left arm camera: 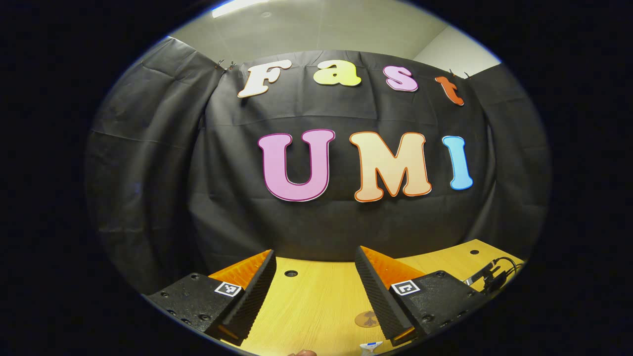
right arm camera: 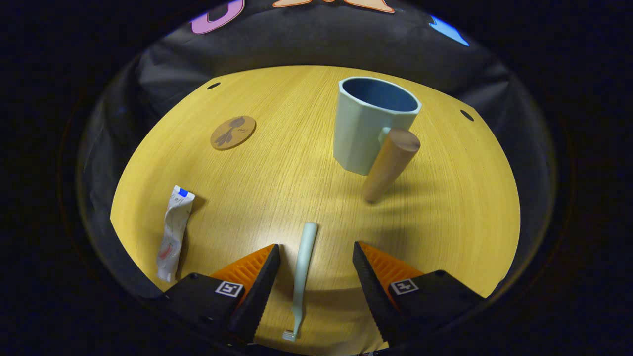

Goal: Put the toothbrush and toothpaste on the desktop into the cup, then pick up the cup and place it on the coaster on the desktop.

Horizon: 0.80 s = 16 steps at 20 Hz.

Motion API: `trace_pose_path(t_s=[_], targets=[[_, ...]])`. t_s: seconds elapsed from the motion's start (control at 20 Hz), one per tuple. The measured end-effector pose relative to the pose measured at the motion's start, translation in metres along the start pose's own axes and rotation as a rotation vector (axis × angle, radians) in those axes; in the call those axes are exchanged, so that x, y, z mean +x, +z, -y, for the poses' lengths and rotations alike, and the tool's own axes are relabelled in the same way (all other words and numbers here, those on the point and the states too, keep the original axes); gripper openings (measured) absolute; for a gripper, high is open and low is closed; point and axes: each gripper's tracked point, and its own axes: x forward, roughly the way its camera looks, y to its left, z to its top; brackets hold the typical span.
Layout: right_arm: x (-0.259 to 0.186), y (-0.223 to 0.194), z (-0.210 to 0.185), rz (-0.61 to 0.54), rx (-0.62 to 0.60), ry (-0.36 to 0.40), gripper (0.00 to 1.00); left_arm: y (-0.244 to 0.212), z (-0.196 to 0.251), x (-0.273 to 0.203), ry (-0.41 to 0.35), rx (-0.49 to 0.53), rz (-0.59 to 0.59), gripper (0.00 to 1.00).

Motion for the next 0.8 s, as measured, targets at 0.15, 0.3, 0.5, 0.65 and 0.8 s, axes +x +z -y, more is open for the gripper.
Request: trace_pose_path(t_s=[0.15, 0.3, 0.5, 0.65, 0.8], targets=[[0.001, 0.002, -0.002, -0.024, -0.022, 0.015, 0.77, -0.005, 0.002, 0.002, -0.001, -0.006, -0.013, 0.93], [0.001, 0.002, -0.009, -0.029, -0.039, 0.029, 0.51, -0.01, 0.006, 0.002, -0.007, -0.005, -0.026, 0.94], [0.002, 0.001, -0.016, -0.031, -0.004, 0.076, 0.14, -0.015, 0.013, 0.003, -0.022, 0.007, -0.037, 0.94], [0.003, 0.002, -0.016, -0.052, 0.03, 0.106, 0.08, -0.023, 0.019, 0.001, -0.037, 0.006, -0.055, 0.94], [0.003, 0.002, -0.016, -0.053, 0.029, 0.116, 0.05, -0.041, 0.029, 0.0, -0.073, -0.001, -0.101, 0.94]])
